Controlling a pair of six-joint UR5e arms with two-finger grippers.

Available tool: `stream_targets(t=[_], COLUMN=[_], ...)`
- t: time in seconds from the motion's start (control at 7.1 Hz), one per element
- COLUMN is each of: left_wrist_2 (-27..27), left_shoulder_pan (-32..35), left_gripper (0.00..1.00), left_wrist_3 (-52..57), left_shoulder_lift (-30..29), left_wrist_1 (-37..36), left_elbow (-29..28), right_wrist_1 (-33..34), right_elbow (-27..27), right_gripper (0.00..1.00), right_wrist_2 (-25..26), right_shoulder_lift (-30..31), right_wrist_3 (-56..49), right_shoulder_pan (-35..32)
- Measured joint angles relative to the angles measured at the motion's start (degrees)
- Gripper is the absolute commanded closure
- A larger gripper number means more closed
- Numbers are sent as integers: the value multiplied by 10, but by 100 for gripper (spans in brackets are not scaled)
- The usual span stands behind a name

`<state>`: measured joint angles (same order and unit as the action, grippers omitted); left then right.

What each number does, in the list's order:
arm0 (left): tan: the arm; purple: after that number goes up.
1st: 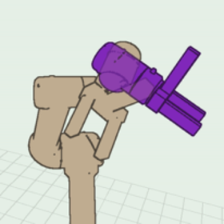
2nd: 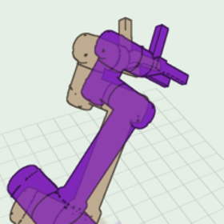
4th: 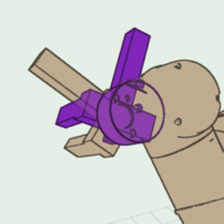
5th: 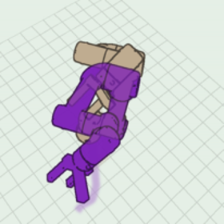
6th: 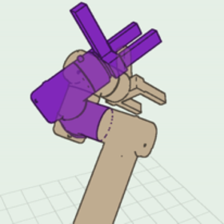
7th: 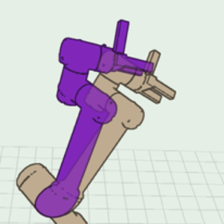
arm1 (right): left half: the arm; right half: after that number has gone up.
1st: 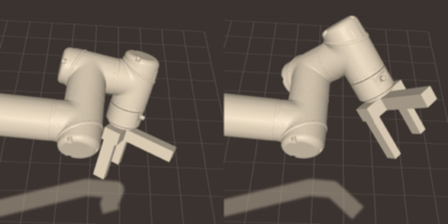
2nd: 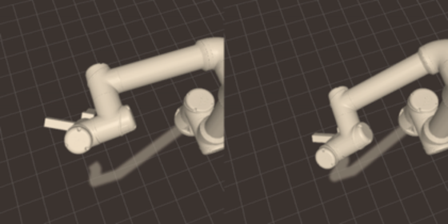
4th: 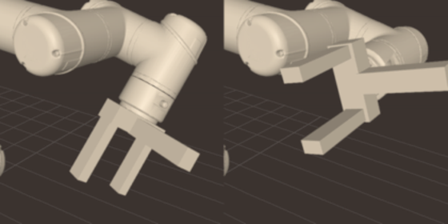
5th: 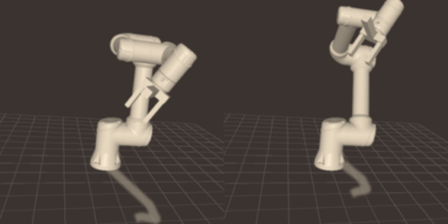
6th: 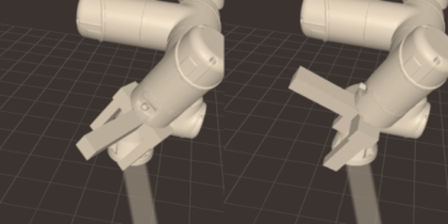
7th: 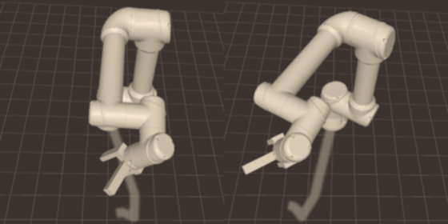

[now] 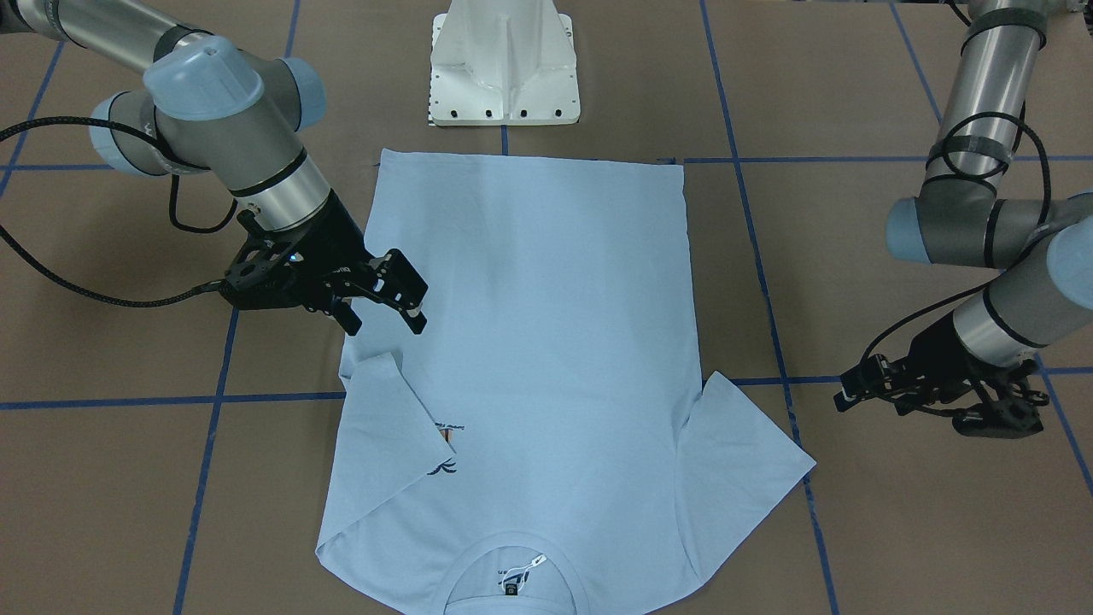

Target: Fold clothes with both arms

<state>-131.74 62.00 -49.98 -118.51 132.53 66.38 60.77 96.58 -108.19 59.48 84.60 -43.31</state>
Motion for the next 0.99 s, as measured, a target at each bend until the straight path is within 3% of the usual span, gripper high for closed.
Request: stream_targets(t=[0.28, 0.7, 0.99], left_wrist_2=[35, 62, 71], left_shoulder_pan=[-25, -43, -47], left_gripper=[15, 34, 38], left_wrist_3=[-23, -33, -33], left_shoulder_lift=[-39, -70, -78], left_wrist_1=[59, 99, 137], left_elbow=[-72, -130, -162], right_wrist_1=[0, 0, 0], right_elbow=[6, 6, 6], right_gripper=[0, 0, 0], right_wrist_2=[-3, 0, 1], right_shoulder_lift=[9, 12, 13], right_wrist_3=[-2, -3, -2], right_shoulder_pan=[-2, 0, 2])
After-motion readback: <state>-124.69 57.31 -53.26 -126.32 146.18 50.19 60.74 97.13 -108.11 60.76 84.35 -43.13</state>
